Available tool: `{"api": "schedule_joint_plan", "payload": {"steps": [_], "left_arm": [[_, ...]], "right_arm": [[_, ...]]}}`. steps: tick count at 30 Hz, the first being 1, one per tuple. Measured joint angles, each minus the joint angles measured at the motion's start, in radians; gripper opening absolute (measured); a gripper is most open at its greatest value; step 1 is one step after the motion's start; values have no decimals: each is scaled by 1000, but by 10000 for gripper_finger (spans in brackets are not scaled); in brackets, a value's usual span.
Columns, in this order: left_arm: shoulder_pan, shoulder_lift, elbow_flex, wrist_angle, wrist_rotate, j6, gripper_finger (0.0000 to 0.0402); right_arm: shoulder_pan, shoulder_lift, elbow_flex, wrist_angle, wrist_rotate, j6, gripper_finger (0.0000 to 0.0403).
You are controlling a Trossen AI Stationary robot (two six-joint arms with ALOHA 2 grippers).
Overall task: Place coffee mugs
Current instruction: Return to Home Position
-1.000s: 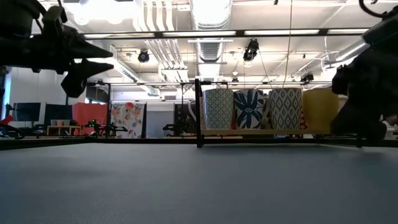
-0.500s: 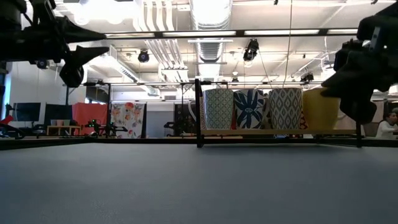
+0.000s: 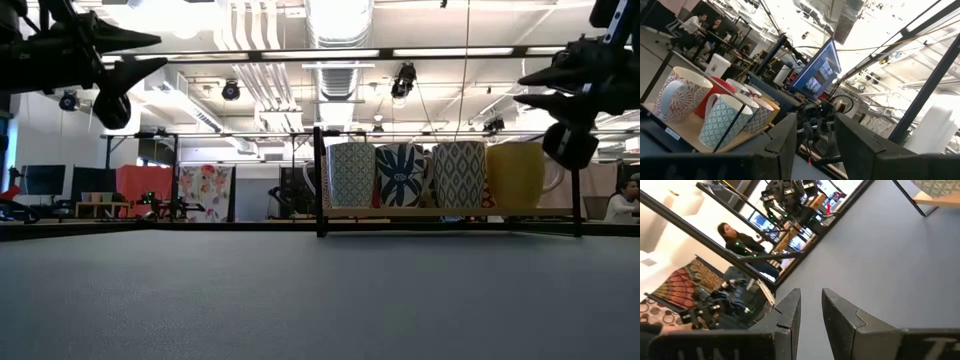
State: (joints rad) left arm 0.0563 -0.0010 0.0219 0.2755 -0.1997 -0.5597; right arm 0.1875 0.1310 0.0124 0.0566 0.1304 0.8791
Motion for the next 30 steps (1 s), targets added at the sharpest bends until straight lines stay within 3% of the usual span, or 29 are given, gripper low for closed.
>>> {"api": "schedule_joint_plan", "payload": {"steps": [9,23,30], "left_arm": [[0,0,0,-5,0,0,116],[0,0,0,-4,0,0,116],[0,6,0,-5,0,0,116]], "right_arm": [[-11,-28,0,-2,0,0,68],[-129,-130,0,2,0,0,68],[-129,-117,0,0,0,0,68]]}}
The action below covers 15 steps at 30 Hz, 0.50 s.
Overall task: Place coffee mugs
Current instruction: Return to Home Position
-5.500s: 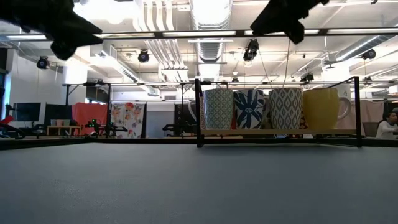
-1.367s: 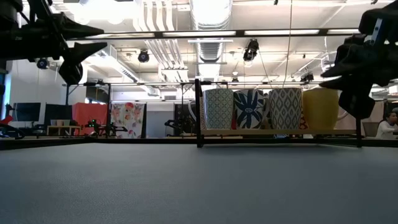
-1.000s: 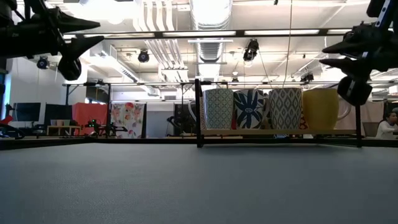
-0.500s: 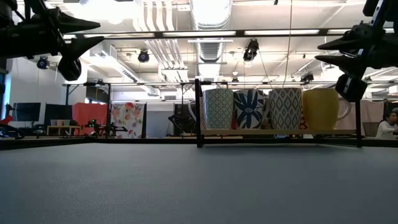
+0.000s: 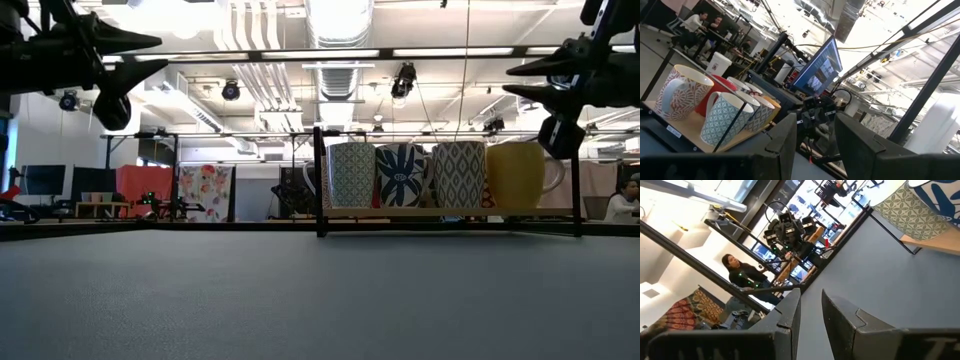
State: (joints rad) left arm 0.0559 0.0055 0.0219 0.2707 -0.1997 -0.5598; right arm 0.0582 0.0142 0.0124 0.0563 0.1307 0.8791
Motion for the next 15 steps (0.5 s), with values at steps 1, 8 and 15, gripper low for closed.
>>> {"api": "schedule_joint_plan", "payload": {"steps": [1,8,15], "left_arm": [[0,2,0,0,0,0,116],[0,4,0,-2,0,0,116],[0,5,0,-2,0,0,116]], "right_arm": [[0,4,0,0,0,0,68],[0,15,0,0,0,0,68],[0,15,0,0,0,0,68]]}}
